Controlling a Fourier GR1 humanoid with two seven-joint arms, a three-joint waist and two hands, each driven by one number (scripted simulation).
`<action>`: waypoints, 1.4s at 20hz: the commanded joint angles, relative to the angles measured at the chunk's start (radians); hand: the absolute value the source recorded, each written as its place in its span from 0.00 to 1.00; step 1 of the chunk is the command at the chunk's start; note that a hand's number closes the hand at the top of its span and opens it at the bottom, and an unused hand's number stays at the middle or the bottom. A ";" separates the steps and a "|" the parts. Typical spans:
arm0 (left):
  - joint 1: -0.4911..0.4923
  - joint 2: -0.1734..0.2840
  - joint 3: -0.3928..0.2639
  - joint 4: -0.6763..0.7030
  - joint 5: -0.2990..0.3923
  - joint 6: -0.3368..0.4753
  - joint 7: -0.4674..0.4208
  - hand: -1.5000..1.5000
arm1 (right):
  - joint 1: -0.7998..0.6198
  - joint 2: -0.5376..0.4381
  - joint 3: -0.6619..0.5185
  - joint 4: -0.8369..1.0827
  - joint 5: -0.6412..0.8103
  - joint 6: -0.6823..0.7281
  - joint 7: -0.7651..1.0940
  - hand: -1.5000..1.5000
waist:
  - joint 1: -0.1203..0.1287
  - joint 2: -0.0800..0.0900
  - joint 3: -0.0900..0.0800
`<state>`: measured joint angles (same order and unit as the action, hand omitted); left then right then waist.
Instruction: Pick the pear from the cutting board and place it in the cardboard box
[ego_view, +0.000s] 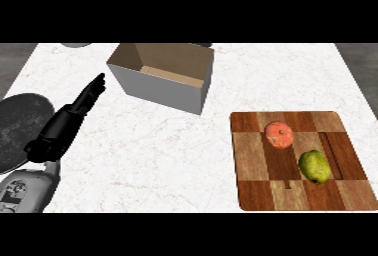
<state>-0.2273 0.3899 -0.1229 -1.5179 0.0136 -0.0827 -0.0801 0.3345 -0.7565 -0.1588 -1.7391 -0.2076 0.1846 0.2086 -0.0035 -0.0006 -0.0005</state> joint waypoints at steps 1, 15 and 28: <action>0.003 -0.022 0.032 0.019 -0.025 -0.027 -0.033 0.50 | -0.047 0.079 0.010 0.035 0.099 -0.002 0.027 0.00 | 0.001 0.000 0.000; 0.022 -0.051 0.102 -0.069 -0.043 -0.118 0.043 0.50 | -0.107 0.222 0.020 0.141 0.320 0.037 -0.006 0.00 | 0.000 0.000 0.001; 0.036 -0.144 0.108 -0.027 -0.148 -0.111 0.001 0.50 | -0.233 0.357 0.054 0.237 0.466 0.041 0.028 0.00 | 0.001 0.000 0.000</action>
<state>-0.2132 0.2671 -0.0158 -1.5646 -0.1025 -0.1954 -0.0469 0.0883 -0.4372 -0.1217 -1.4888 0.1972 0.2447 0.2174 -0.0010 -0.0003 0.0001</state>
